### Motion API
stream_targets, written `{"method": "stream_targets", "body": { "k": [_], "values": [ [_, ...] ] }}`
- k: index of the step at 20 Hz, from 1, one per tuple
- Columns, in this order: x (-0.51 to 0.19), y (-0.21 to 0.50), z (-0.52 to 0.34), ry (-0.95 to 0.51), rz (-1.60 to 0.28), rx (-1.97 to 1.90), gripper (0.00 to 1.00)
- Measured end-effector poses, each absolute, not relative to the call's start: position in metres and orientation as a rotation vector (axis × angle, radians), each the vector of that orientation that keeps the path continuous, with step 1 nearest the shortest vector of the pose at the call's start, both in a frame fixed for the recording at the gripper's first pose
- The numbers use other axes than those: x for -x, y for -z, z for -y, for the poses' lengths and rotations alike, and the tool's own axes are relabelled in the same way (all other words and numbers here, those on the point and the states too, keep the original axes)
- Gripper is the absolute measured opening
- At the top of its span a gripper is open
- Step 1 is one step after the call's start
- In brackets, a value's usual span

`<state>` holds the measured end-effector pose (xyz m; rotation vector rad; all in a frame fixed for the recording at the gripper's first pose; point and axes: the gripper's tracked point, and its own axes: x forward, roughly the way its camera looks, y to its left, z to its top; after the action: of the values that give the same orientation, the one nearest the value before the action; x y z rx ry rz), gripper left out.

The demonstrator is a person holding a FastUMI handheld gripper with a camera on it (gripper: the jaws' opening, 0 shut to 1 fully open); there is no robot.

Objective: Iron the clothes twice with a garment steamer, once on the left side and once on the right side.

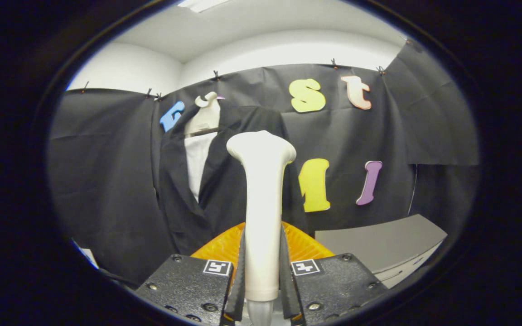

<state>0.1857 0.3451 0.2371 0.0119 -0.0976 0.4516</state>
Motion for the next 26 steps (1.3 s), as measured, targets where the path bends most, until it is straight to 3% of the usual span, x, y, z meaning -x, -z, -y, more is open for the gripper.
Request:
{"method": "stream_targets", "body": {
  "k": [8,26],
  "values": [
    [-0.183,-0.222,-0.391,-0.469,0.072,0.040,0.35],
    [-0.195,-0.137,-0.394,-0.443,-0.102,0.093,0.35]
  ]
}}
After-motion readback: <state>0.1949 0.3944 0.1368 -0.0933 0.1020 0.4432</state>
